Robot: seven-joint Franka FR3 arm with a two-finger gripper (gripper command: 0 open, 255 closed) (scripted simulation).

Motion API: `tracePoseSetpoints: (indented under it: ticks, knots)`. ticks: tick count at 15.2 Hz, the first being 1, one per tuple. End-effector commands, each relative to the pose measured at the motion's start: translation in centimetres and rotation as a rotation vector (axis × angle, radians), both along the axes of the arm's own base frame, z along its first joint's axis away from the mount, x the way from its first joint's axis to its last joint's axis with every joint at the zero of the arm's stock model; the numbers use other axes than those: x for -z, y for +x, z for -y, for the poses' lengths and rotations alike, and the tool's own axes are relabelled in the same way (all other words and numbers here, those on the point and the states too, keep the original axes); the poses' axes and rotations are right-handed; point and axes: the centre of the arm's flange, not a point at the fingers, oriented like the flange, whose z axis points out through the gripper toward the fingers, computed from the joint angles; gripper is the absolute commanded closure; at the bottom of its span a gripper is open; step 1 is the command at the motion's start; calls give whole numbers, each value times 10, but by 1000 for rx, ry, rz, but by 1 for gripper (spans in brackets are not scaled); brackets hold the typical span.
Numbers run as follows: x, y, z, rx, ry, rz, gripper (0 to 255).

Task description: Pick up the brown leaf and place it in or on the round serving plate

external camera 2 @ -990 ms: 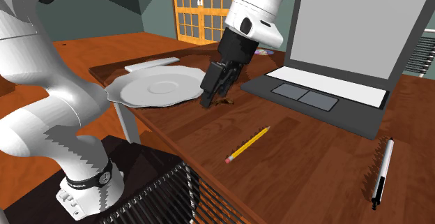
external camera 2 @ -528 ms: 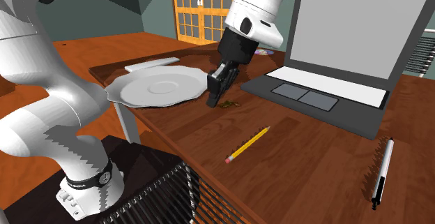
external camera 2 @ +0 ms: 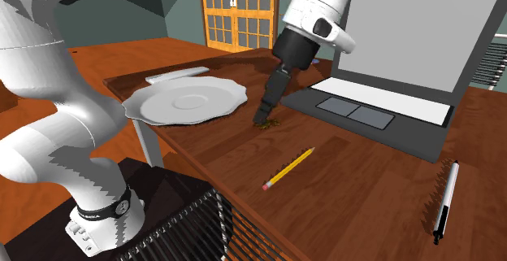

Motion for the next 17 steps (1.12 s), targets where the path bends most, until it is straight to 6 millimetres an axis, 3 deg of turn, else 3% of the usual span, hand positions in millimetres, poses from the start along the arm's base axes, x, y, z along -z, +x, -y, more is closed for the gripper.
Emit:
tracePoseSetpoints:
  ticks: [1,4,12,17]
  knots:
    - [-3,19,-23,-282,19,-85,0]
    - [-6,35,-71,-702,41,-207,0]
    - [27,23,-54,-706,41,-208,0]
    - [27,23,-54,-706,41,-208,0]
